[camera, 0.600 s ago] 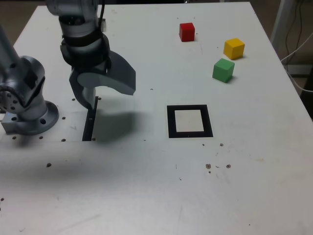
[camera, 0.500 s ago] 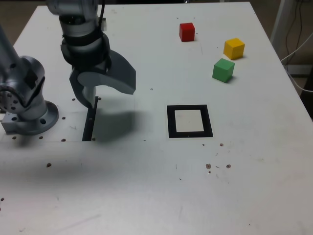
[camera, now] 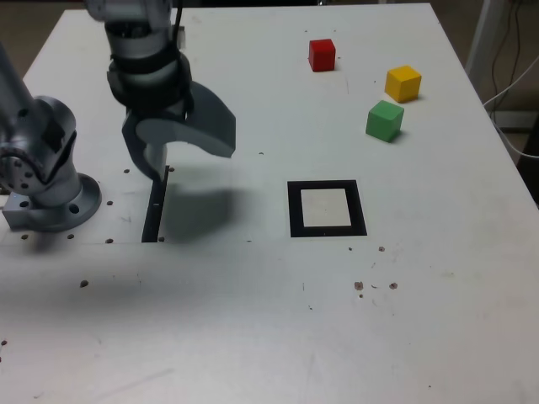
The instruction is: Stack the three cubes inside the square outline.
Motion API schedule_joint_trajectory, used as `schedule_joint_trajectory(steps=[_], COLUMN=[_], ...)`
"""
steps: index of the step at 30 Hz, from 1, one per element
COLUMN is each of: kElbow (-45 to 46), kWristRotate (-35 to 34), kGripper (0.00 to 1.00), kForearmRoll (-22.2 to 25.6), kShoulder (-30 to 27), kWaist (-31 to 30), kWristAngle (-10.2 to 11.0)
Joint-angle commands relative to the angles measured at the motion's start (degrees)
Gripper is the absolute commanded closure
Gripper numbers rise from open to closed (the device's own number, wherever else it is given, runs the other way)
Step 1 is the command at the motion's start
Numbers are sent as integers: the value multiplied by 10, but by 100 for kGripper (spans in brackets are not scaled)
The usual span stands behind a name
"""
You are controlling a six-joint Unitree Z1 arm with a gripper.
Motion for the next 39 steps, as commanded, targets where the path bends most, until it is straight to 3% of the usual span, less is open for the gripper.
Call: schedule_joint_trajectory(steps=[1, 12, 17, 25, 39], kElbow=[-27, -125, -221, -419, -731], kWristRotate=[24, 153, 226, 292, 364], kGripper=[0, 0, 0, 1, 0], kForearmRoll=[20, 55, 87, 174, 285], kShoulder=[-3, 16, 54, 154, 351], kWaist=[13, 94, 156, 213, 313], kWristAngle=[0, 2, 9, 11, -19])
